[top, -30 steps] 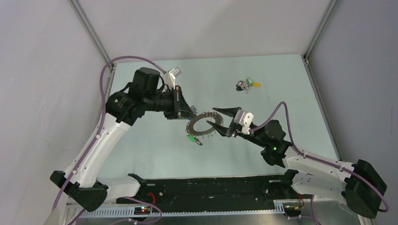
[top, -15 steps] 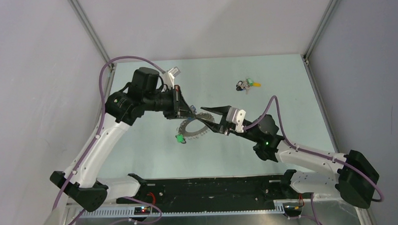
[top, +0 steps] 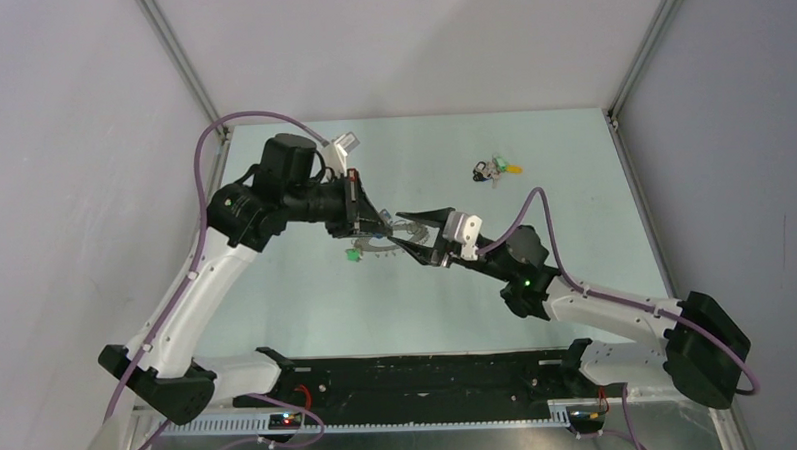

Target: Remove the keys from the keyring

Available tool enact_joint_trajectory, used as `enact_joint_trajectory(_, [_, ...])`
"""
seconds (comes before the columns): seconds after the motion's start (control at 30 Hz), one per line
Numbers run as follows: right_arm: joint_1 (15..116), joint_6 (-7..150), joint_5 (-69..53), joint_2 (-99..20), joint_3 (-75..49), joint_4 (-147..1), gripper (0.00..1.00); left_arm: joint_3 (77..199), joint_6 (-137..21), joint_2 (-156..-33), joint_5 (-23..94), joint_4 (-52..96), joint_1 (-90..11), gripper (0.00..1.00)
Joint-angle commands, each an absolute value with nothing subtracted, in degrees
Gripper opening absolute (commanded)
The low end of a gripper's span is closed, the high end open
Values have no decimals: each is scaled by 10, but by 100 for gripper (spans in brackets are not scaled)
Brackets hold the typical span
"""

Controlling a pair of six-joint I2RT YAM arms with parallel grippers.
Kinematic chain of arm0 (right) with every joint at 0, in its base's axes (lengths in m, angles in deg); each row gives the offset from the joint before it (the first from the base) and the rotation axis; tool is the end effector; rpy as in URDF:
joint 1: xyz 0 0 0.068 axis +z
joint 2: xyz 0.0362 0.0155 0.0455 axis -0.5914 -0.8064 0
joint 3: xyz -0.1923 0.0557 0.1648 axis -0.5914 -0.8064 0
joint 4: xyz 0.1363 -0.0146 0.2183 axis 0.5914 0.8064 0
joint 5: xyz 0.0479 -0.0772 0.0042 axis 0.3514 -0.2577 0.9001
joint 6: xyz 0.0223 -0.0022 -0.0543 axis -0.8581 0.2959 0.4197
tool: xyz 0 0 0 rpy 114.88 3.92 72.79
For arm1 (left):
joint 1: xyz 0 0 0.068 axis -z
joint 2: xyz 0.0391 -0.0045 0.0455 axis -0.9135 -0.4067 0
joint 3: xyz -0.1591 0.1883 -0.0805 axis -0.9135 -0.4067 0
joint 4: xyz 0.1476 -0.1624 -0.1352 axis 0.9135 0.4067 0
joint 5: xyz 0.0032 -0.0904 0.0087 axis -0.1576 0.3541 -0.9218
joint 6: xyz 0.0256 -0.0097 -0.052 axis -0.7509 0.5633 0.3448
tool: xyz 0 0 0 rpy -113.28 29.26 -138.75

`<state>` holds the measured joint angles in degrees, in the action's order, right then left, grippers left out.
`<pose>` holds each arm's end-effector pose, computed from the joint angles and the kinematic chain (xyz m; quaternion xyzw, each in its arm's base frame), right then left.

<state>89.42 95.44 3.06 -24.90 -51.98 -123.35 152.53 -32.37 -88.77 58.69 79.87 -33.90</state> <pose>0.1482 0.2206 0.3166 -0.4324 0.3822 0.3384 0.7433 0.1862 -0.1430 0.4064 0.0789 0.8727 -0.4373 0.2024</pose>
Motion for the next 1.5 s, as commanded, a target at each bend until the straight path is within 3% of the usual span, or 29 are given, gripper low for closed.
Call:
enact_joint_trajectory(0.0, [898, 953, 29, -263, -493, -1241, 50, 1559, -310, -867, 616, 772, -336, 0])
enact_joint_trajectory(0.47, [899, 959, 29, -271, -492, -1273, 44, 1561, -306, -871, 621, 773, -336, 0])
enact_joint_trajectory(0.77, [899, 967, 33, -265, -492, -1271, 21, 1559, -306, -870, 617, 773, -336, 0])
enact_joint_trajectory(0.97, [899, 979, 28, -244, -494, -1238, 0, 1559, -306, -867, 613, 773, -336, 0])
enact_joint_trajectory(1.47, [910, 1043, 95, -181, -536, -1242, 0, 1529, -293, -872, 621, 773, -355, 0])
